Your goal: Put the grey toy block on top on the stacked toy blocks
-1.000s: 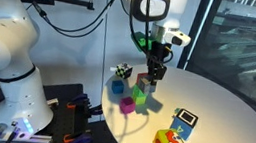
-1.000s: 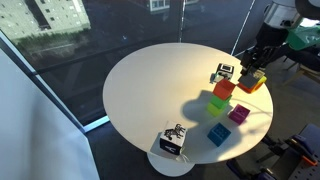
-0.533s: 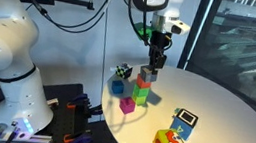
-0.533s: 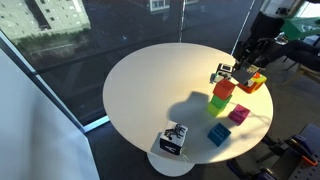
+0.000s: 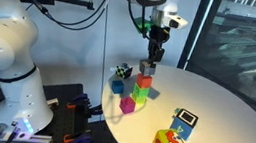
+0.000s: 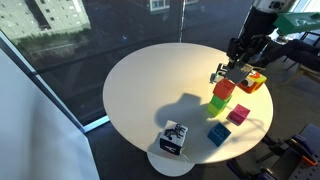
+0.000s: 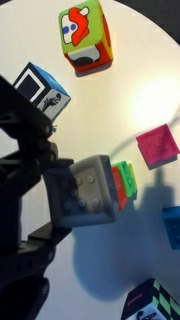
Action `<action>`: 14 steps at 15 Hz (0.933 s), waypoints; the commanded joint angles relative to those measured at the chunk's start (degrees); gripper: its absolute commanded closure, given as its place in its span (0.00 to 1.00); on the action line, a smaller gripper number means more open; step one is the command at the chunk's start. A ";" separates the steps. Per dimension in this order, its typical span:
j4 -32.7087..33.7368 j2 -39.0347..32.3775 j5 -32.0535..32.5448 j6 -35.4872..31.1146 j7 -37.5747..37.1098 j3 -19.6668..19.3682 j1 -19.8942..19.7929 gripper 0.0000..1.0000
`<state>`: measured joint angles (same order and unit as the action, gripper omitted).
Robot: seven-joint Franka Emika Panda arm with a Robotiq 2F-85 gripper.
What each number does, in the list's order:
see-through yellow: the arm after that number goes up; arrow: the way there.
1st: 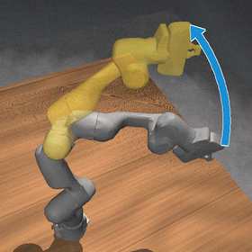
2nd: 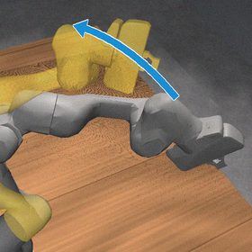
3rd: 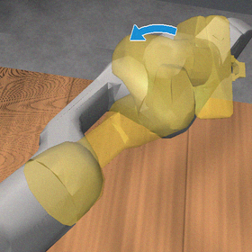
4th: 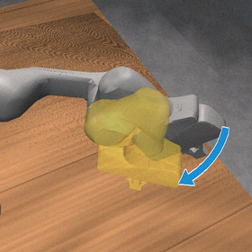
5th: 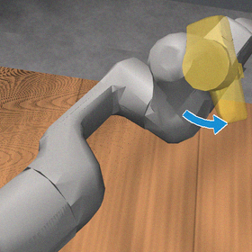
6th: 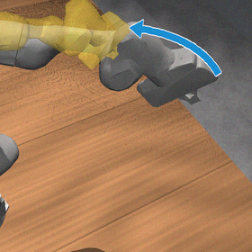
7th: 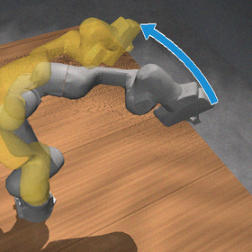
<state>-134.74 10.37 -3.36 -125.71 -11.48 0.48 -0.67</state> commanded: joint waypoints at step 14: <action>6.28 -7.86 1.12 2.11 -7.96 1.65 0.98 0.69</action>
<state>-130.87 3.90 -3.39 -125.70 -16.88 2.00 0.05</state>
